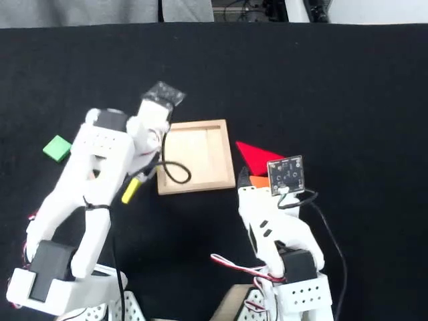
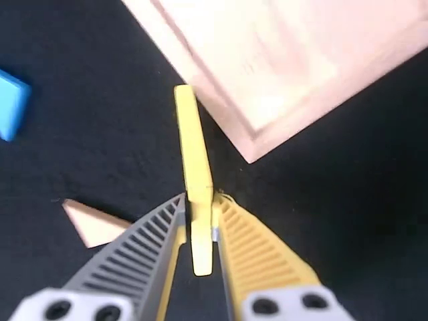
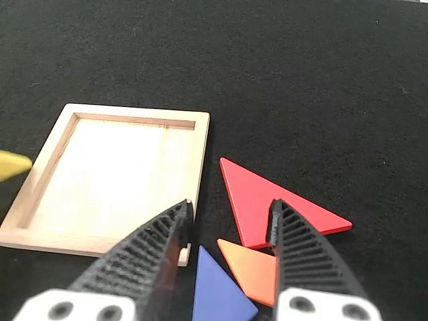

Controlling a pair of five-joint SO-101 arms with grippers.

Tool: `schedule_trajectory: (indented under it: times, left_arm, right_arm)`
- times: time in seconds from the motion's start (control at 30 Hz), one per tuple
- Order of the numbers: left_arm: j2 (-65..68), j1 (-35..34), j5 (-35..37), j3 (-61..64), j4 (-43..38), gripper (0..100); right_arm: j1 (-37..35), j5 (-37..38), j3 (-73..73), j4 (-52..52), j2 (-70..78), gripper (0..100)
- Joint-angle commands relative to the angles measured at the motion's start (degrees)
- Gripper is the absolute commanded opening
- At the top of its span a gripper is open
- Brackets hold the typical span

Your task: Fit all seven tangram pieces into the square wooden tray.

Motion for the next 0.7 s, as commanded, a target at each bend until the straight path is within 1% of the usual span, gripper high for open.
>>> schedule_trajectory:
  times: [0.0,0.1,0.13,0.23,0.33,0.4,0.47,0.67]
  left_arm:
    - [-1.76,2.77,-6.42,-14.11,11.08,5]
    - [-1.76,5.49,-11.43,-21.85,18.29,3]
    - [-1.76,6.46,-13.19,-23.43,19.16,3]
    - [-1.76,10.33,-17.67,-25.10,18.99,3]
    - [-0.18,15.87,-21.98,-24.84,18.55,3]
    - [2.73,19.03,-22.24,-25.45,15.82,3]
    - [6.51,20.26,-22.24,-26.07,12.40,3]
    - [18.99,20.44,-17.05,-26.42,0.97,3]
  right_arm:
    - [3.25,0.62,-0.13,0.09,-5.05,18.5]
    - [6.68,0.09,-0.13,-1.76,-5.05,18.5]
    - [7.82,0.09,-0.13,-2.37,-5.05,18.5]
    - [11.25,-0.09,-0.13,-3.78,-5.05,18.5]
    - [15.47,-5.01,-0.13,-5.27,-5.05,18.5]
    - [18.73,-8.70,-0.13,-6.24,-5.05,18.5]
    - [21.01,-10.64,-0.13,-6.86,-5.05,18.4]
    - [21.89,-10.81,-0.13,-6.95,-5.05,18.4]
